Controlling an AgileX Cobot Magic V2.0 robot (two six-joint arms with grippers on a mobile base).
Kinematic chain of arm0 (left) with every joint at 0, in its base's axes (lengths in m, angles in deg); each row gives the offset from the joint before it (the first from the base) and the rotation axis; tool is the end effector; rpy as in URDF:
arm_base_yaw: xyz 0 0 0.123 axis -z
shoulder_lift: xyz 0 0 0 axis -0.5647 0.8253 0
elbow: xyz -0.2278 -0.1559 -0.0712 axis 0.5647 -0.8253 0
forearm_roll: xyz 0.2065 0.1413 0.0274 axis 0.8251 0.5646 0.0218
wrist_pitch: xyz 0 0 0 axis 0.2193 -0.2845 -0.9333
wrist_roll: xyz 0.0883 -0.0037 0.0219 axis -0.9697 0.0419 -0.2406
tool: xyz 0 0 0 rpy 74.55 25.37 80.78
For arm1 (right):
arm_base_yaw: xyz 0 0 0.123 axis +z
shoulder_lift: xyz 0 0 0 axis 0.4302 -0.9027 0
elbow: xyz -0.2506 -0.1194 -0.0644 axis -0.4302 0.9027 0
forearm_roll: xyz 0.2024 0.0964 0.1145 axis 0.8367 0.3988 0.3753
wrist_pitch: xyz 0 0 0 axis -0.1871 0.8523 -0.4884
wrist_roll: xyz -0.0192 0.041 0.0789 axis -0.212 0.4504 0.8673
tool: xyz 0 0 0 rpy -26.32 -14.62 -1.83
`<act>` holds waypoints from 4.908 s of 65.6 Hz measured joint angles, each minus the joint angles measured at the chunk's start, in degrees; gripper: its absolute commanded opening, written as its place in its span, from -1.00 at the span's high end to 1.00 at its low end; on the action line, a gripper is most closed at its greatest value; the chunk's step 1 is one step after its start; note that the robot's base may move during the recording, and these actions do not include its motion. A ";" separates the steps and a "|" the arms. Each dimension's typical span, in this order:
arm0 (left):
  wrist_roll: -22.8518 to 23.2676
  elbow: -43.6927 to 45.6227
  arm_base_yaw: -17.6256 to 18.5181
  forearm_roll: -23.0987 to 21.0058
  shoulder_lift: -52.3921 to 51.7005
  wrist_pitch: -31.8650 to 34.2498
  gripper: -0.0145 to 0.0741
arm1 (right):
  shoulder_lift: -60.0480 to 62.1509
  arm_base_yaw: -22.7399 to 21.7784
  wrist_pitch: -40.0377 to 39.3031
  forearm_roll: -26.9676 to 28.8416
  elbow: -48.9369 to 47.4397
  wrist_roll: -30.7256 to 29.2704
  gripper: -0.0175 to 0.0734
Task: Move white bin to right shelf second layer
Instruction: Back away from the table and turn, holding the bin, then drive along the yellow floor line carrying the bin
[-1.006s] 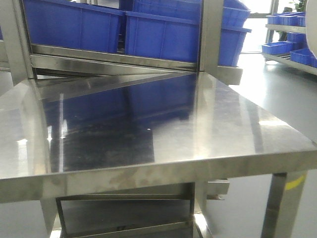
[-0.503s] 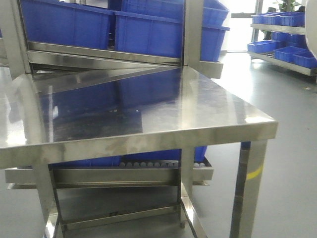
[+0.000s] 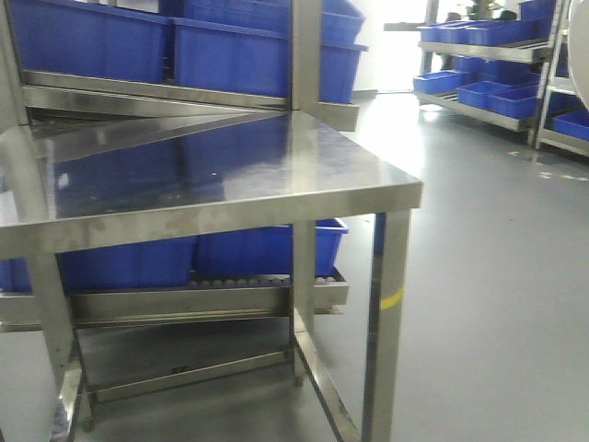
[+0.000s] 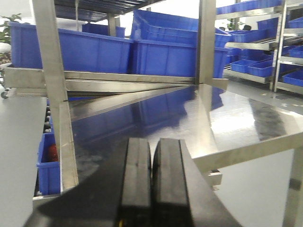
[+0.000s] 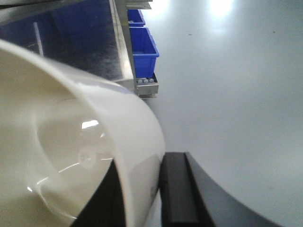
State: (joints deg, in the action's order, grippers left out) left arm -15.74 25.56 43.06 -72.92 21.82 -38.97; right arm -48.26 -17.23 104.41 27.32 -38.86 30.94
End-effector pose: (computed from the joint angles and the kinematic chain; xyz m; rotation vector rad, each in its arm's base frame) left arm 0.0553 -0.0085 0.2104 0.1333 1.4853 -0.1006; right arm 0.0915 0.0093 0.3312 0.0230 1.9364 0.1462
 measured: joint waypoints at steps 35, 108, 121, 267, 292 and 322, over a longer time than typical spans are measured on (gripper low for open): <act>0.00 0.00 0.00 0.00 0.00 0.00 0.48 | 0.00 0.00 0.00 0.00 0.00 0.00 0.56; 0.00 0.00 0.00 0.00 0.00 0.00 0.48 | 0.00 0.00 0.00 0.00 0.00 0.00 0.56; 0.00 0.00 0.00 0.00 0.00 0.00 0.48 | 0.00 0.00 0.00 0.00 0.00 0.00 0.56; 0.00 0.00 0.00 0.00 0.00 0.00 0.48 | 0.00 0.00 0.00 0.00 0.00 0.00 0.56; 0.00 0.00 0.00 0.00 0.00 0.00 0.48 | 0.00 0.00 0.00 0.00 0.00 0.00 0.56; 0.00 0.00 0.00 0.00 0.00 0.00 0.48 | 0.00 0.00 0.00 0.00 0.00 0.00 0.56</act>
State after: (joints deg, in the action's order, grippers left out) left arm -15.74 25.56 43.06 -72.92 21.82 -38.97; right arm -48.26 -17.23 104.41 27.32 -38.86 30.94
